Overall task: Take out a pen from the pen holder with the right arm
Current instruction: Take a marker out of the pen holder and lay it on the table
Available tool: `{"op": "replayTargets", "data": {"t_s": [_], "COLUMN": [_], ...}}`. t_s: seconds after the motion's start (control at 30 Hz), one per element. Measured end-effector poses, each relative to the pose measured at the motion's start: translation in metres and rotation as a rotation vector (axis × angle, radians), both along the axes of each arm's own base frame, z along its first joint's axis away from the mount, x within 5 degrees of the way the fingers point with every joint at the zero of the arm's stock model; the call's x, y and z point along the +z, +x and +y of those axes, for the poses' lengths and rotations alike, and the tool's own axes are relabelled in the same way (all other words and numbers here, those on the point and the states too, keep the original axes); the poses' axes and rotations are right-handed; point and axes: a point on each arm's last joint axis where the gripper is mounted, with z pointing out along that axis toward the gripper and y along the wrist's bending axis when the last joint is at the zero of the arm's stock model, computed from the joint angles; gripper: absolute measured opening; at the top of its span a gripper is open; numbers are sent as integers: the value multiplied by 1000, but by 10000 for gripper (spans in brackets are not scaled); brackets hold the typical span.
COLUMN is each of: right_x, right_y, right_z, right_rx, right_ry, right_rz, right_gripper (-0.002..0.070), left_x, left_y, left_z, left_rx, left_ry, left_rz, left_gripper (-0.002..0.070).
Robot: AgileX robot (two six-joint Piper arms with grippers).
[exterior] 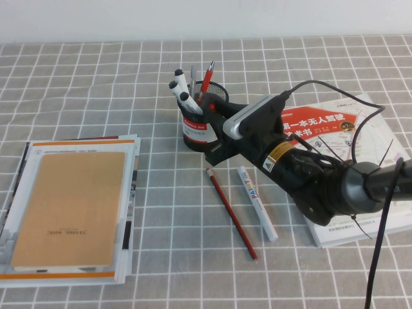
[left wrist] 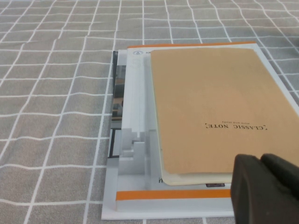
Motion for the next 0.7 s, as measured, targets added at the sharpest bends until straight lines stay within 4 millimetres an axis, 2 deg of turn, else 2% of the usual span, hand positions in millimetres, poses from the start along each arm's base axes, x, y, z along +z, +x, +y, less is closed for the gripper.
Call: {"op": "replayTargets", "data": {"t_s": [0.7], "right_x": [4], "right_y": [6], "right_z": [2], "right_rx": [-13], "right_ry": [-8], "right_rz": [7], "right_gripper": [130], "left_x": [0], "left_y": [0], "left_z": [0], "left_rx": [0], "left_ry": [0], "left_rz": [0], "left_gripper": [-3]}}
